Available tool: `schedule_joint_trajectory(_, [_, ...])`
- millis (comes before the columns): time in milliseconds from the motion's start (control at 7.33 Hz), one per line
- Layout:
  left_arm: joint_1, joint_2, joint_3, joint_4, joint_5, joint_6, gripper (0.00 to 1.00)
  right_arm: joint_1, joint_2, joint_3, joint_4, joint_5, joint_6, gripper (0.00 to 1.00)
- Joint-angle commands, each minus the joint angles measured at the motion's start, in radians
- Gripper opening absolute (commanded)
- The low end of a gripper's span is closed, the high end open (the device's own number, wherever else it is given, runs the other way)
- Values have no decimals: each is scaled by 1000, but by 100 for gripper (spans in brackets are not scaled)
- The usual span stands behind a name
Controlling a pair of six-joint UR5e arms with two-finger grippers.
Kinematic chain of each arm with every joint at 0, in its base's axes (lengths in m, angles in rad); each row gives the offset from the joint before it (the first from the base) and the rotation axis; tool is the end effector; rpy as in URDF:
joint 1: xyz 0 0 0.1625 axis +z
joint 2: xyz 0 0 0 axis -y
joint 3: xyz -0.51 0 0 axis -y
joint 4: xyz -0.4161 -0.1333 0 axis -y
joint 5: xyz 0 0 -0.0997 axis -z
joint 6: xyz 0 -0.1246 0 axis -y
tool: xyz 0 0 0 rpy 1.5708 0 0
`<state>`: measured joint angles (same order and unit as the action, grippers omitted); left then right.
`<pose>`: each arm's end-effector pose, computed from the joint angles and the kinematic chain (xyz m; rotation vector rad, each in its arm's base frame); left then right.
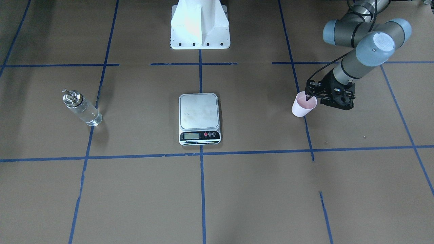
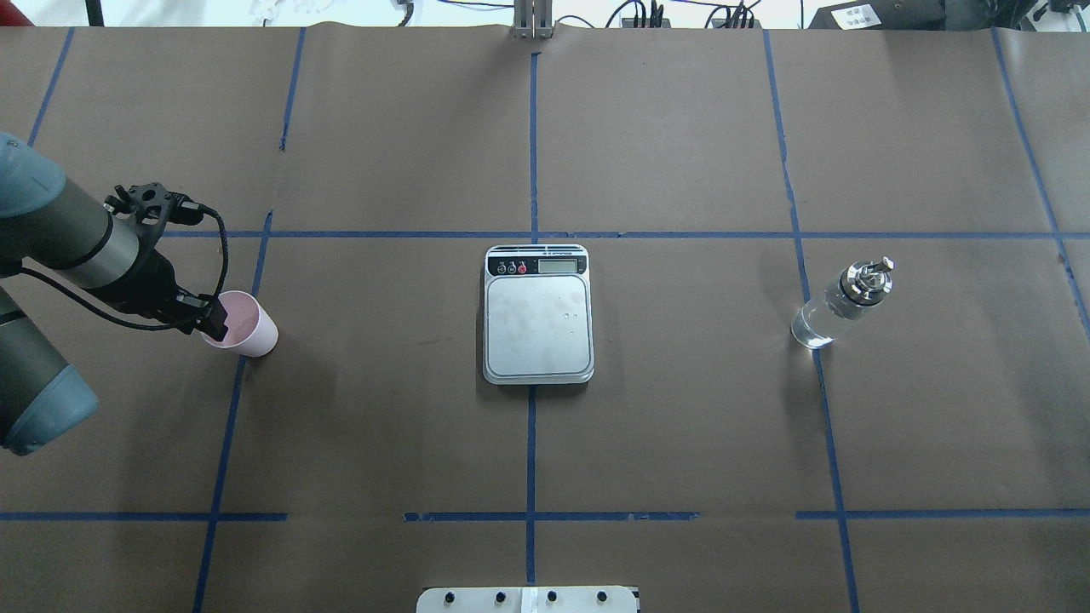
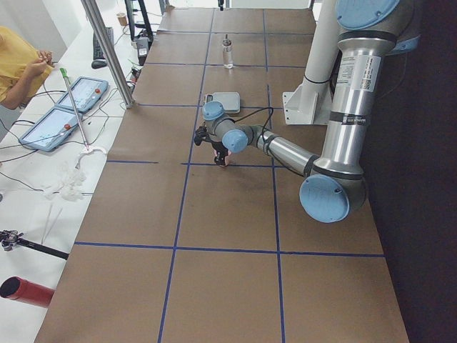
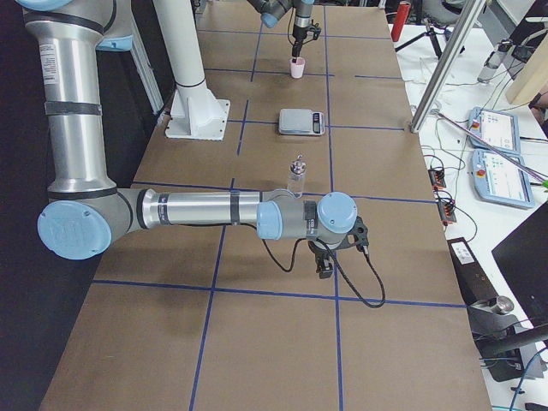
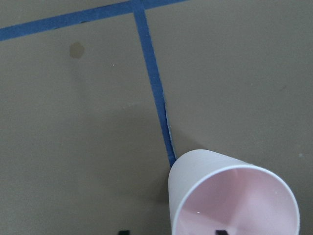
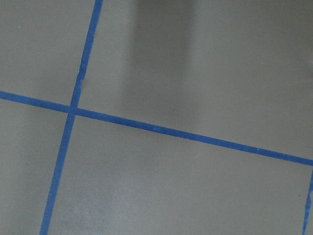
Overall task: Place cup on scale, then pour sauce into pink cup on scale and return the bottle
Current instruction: 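Reach the left gripper to the pink cup and grasp it, then carry the pink cup with the left gripper onto the scale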
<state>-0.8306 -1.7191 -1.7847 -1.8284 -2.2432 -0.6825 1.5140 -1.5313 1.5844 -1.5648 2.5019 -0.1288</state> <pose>0.3651 -0.4822 0.5409 0.0269 0.8828 0.2622 0.0027 -0.5406 0.7184 0.0884 -0.9299 -0.1994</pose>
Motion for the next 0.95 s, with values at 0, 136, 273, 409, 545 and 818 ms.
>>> schedule_joint_trajectory(0, [1, -30, 14, 14, -4, -12, 0, 0, 0, -1, 0, 0, 0, 100])
schedule_joint_trajectory(136, [-7, -42, -22, 14, -4, -93, 0, 0, 2, 0, 0, -2, -2, 100])
schedule_joint_trajectory(273, [-12, -110, -50, 33, -4, -179, 0, 0, 9, 0, 0, -2, 0, 100])
schedule_joint_trajectory(409, [-9, -232, -55, 105, -1, -284, 0, 0, 10, 2, 0, 0, 0, 100])
schedule_joint_trajectory(545, [17, -329, -52, 124, 4, -401, 0, 0, 16, 3, 0, 2, 0, 100])
schedule_joint_trajectory(818, [166, -495, -9, 127, 128, -615, 0, 0, 17, 9, 0, 3, 3, 100])
